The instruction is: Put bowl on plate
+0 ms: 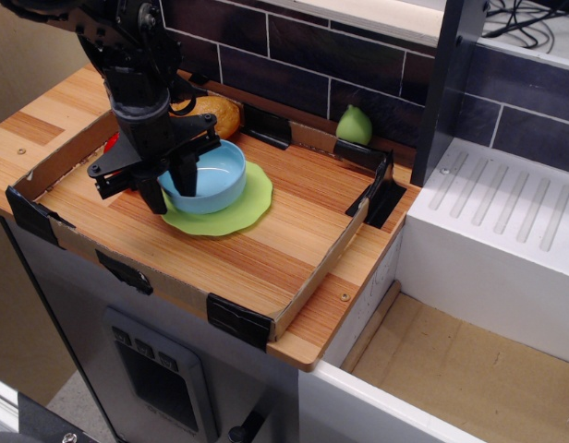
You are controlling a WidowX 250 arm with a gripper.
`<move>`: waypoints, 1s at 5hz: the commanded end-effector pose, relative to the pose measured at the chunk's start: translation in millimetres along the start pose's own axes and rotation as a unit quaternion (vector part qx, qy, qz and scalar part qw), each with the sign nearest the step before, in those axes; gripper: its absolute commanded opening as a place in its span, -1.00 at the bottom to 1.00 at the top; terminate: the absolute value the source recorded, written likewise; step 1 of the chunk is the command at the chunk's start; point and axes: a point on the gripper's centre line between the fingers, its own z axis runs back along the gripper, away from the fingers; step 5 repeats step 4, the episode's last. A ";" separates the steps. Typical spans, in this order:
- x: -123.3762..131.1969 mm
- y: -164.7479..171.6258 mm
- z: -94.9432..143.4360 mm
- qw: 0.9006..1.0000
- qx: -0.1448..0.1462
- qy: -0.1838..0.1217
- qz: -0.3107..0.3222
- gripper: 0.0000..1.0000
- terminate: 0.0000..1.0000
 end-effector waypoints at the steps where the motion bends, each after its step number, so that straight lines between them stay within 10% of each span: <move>1: 8.0 -18.2 61.2 0.998 -0.061 -0.029 0.020 1.00 -1.00; 3: 0.3 -27.1 84.4 0.996 -0.080 -0.028 0.011 1.00 -1.00; 4: 0.3 -27.1 84.4 0.996 -0.080 -0.028 0.011 1.00 1.00; 5: 0.3 -27.1 84.4 0.996 -0.080 -0.028 0.011 1.00 1.00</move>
